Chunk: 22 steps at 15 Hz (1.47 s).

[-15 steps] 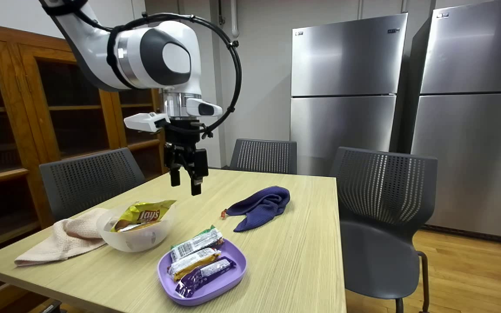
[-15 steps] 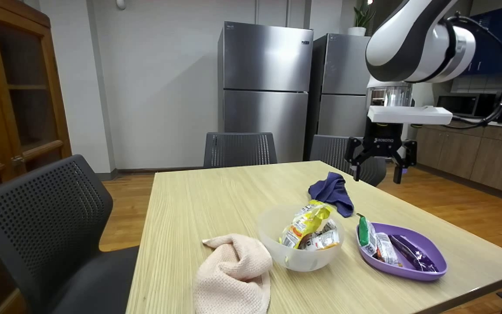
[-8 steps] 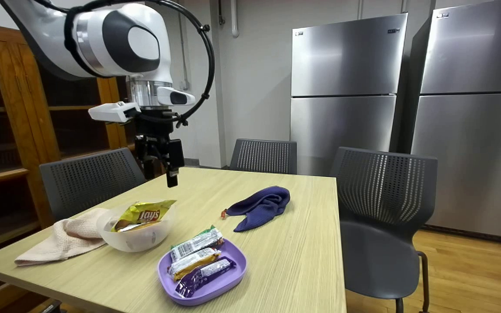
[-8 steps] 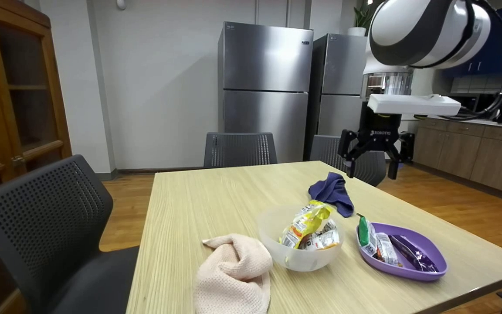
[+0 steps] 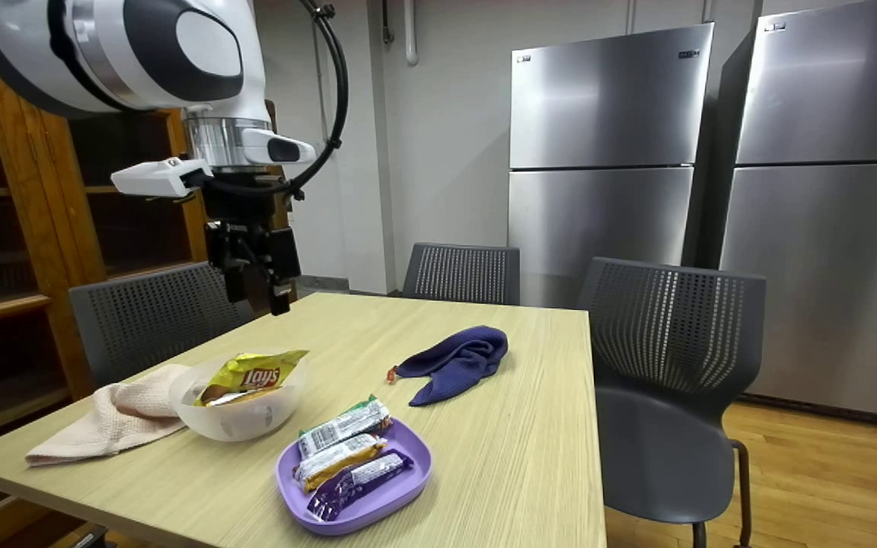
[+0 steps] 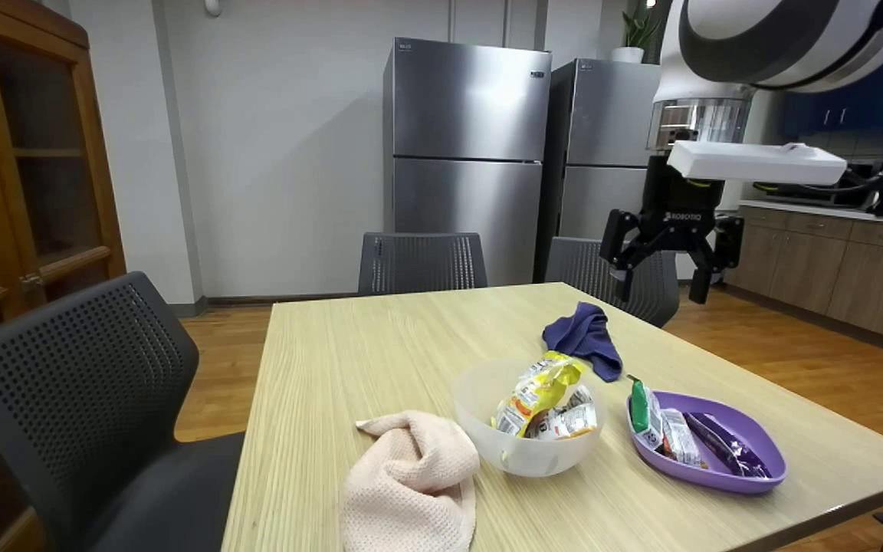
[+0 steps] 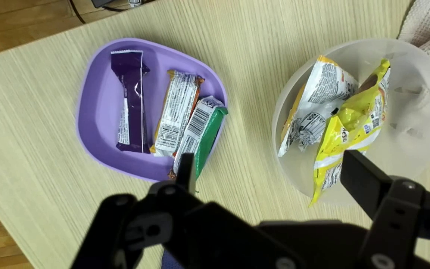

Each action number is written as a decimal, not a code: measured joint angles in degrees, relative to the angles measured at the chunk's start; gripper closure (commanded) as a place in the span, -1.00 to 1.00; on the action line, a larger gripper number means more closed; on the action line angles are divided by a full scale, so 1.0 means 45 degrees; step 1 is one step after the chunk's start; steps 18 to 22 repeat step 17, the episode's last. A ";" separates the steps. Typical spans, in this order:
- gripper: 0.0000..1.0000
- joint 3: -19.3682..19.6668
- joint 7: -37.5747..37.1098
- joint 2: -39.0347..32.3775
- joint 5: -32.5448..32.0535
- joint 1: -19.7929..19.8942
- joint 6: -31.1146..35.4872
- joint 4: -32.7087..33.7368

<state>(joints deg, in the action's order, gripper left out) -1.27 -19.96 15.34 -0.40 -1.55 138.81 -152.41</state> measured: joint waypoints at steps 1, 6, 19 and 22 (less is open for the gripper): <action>-1.00 -0.0011 -0.0001 0.0119 0.0007 0.0000 -0.0002 -0.0061; -1.00 -0.0041 -0.0002 0.0341 0.0010 0.0000 -0.0006 -0.0195; -1.00 -0.0052 -0.0002 0.0350 0.0011 0.0000 -0.0006 -0.0221; -1.00 -0.0052 -0.0002 0.0350 0.0011 0.0000 -0.0006 -0.0221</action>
